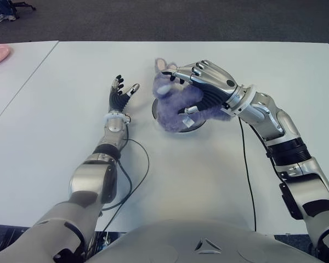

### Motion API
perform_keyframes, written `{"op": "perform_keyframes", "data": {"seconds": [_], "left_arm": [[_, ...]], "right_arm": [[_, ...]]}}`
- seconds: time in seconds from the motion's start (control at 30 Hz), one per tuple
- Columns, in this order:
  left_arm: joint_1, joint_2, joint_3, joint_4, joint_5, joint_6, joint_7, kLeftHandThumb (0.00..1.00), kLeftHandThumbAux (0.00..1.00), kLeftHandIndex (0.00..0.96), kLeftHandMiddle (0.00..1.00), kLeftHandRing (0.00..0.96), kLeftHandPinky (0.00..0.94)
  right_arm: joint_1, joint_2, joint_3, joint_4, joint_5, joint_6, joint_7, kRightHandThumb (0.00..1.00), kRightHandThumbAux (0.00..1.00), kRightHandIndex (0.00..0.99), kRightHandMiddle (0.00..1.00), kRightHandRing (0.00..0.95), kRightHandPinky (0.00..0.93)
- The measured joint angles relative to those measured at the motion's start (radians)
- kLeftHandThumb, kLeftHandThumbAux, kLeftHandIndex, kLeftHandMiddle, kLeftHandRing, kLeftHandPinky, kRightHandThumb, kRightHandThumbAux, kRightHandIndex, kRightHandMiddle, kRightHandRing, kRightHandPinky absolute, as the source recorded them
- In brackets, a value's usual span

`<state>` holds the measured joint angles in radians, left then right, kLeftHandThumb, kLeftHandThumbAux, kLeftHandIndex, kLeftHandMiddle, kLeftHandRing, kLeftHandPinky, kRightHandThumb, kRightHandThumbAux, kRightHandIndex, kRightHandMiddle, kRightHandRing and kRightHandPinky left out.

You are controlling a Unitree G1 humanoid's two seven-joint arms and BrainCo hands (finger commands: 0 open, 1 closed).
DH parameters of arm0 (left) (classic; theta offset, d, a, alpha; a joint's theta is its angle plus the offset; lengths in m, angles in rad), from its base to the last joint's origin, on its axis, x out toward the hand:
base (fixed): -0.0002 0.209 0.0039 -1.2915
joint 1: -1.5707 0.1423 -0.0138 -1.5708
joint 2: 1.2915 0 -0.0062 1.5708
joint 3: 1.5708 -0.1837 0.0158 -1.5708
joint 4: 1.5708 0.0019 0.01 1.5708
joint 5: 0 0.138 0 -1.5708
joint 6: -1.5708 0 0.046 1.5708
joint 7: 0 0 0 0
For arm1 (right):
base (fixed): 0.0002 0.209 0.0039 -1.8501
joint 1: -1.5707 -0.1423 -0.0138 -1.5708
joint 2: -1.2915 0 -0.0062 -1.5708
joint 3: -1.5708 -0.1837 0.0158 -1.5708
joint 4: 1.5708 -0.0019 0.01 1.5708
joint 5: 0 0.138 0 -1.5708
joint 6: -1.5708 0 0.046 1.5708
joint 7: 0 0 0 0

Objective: Put the doll into the plate.

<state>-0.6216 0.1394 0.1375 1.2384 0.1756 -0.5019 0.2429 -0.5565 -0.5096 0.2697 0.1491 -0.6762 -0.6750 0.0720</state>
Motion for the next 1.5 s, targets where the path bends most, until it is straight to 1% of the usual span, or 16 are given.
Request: {"op": "perform_keyframes", "data": {"seconds": [0.07, 0.33, 0.5, 0.87, 1.17, 1.33, 1.43, 1.5], "left_arm": [[0.0, 0.0, 0.001, 0.0, 0.0, 0.0, -0.003, 0.0, 0.518, 0.068, 0.13, 0.129, 0.125], [0.0, -0.001, 0.004, 0.0, -0.001, 0.0, -0.007, 0.0, 0.503, 0.068, 0.13, 0.129, 0.119], [0.0, -0.001, 0.005, 0.0, -0.002, 0.0, -0.011, 0.0, 0.494, 0.056, 0.121, 0.118, 0.101], [0.0, -0.001, 0.007, 0.0, -0.002, 0.0, -0.014, 0.0, 0.523, 0.05, 0.126, 0.126, 0.12], [0.0, -0.001, 0.004, 0.0, 0.0, 0.001, -0.013, 0.0, 0.529, 0.055, 0.124, 0.118, 0.11], [-0.001, -0.001, 0.004, 0.0, 0.0, 0.007, -0.013, 0.0, 0.541, 0.054, 0.13, 0.126, 0.143], [-0.003, -0.001, 0.004, 0.0, 0.0, 0.011, -0.013, 0.0, 0.543, 0.05, 0.133, 0.13, 0.133], [-0.003, -0.001, 0.004, 0.0, 0.0, 0.011, -0.013, 0.0, 0.543, 0.047, 0.134, 0.131, 0.122]], "right_arm": [[-0.002, 0.0, 0.0, 0.022, -0.014, -0.007, -0.031, 0.125, 0.317, 0.0, 0.0, 0.0, 0.001], [-0.021, 0.001, 0.003, 0.107, -0.058, -0.041, -0.152, 0.138, 0.271, 0.0, 0.0, 0.0, 0.0], [-0.042, 0.002, 0.009, 0.142, -0.073, -0.049, -0.19, 0.138, 0.252, 0.0, 0.0, 0.0, 0.0], [-0.062, 0.001, 0.025, 0.169, -0.079, -0.049, -0.203, 0.142, 0.262, 0.0, 0.0, 0.0, 0.0], [-0.086, 0.001, 0.029, 0.198, -0.078, -0.049, -0.204, 0.136, 0.287, 0.0, 0.0, 0.0, 0.0], [-0.107, 0.003, 0.029, 0.228, -0.057, -0.049, -0.196, 0.13, 0.316, 0.0, 0.0, 0.0, 0.0], [-0.125, 0.007, 0.028, 0.251, -0.026, -0.049, -0.178, 0.124, 0.334, 0.0, 0.0, 0.0, 0.0], [-0.137, 0.012, 0.026, 0.27, 0.014, -0.049, -0.153, 0.117, 0.343, 0.0, 0.0, 0.0, 0.0]]}}
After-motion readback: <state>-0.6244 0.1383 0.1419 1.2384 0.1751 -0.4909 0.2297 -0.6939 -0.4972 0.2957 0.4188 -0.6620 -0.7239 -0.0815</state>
